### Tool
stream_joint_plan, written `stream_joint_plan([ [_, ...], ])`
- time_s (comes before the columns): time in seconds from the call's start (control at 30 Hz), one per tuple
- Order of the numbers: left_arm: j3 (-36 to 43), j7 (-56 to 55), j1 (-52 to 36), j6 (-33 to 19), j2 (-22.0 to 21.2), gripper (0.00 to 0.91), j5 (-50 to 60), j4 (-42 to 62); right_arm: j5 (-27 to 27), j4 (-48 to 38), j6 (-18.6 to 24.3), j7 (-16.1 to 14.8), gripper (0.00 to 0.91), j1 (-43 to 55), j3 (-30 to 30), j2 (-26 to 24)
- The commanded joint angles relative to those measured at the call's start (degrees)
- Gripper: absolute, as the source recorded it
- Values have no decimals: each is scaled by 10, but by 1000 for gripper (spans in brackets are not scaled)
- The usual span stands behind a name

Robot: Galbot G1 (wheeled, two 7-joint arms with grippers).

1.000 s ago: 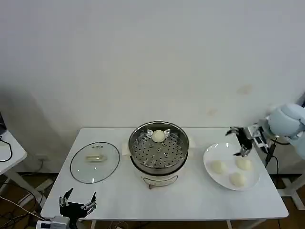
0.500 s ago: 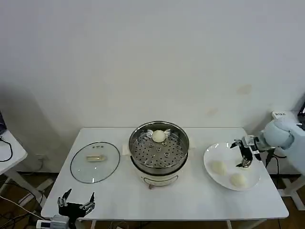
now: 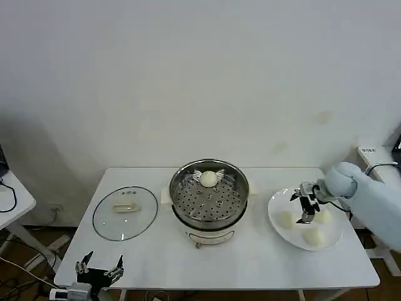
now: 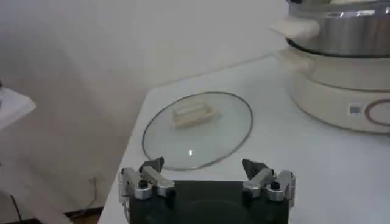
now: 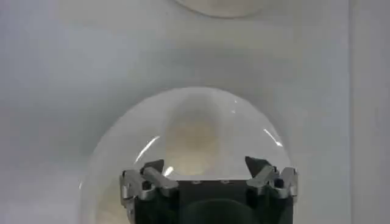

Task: Take steamed baozi put them in steamer then cover it.

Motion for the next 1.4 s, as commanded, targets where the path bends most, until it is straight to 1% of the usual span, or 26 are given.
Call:
stream_joint_plan([
  [0.03, 0, 0, -1, 0, 0, 907, 0, 4, -20, -46, 1, 2, 907, -9, 9, 45],
  [0.53, -3, 2, -10, 0, 1, 907, -1, 16, -28, -60, 6, 1, 907, -18, 10, 44],
  [1.07, -1, 1, -13, 0, 0, 907, -1, 20, -20, -60, 9, 2, 907, -14, 12, 40],
  [1.1, -1, 1, -13, 0, 0, 907, -1, 19, -19, -60, 9, 2, 877, -15, 12, 40],
  [1.13, -1, 1, -13, 0, 0, 907, -1, 19, -19, -60, 10, 2, 776, -15, 12, 40],
  [1.17, -1, 1, -12, 0, 0, 907, -1, 19, -18, -60, 10, 2, 595, -15, 13, 41],
  [1.27, -1, 1, -12, 0, 0, 907, -1, 19, -18, -60, 11, 2, 464, -16, 13, 40],
  [1.33, -1, 1, -12, 0, 0, 907, -1, 20, -17, -60, 11, 1, 443, -16, 13, 40],
  [1.4, -1, 1, -12, 0, 0, 907, -1, 20, -17, -60, 11, 2, 443, -15, 13, 39],
])
